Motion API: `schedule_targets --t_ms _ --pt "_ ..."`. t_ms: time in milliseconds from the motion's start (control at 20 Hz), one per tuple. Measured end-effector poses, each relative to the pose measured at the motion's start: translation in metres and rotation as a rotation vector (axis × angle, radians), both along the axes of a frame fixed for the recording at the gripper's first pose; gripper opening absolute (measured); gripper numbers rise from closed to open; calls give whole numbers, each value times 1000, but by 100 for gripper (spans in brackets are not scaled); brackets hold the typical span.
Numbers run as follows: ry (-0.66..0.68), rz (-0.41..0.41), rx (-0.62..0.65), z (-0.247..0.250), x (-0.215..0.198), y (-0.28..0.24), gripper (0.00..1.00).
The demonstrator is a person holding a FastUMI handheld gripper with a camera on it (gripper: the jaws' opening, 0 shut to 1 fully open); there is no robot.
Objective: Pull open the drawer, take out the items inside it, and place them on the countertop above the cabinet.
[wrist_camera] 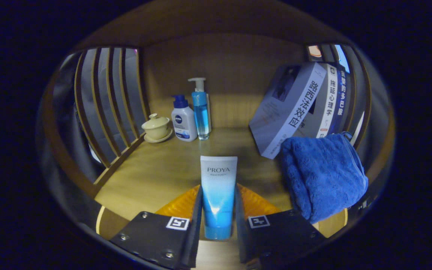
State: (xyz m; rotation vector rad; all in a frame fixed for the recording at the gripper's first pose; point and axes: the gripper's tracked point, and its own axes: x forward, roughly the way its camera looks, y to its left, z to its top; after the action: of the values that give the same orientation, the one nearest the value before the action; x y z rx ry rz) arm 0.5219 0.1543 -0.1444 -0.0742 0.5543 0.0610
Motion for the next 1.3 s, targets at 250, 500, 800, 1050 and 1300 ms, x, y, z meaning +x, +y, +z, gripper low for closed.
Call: schedule_targets --t_ms 250,500,800,1050,1300 --pt "20 -23 -38 -24 14 2 43" --pt "-40 -3 -65 -19 16 6 61" --pt "-176 63 -54 29 -19 12 98" --pt "-250 107 38 76 -77 10 98" --pt "-314 120 83 106 -142 -8 98"
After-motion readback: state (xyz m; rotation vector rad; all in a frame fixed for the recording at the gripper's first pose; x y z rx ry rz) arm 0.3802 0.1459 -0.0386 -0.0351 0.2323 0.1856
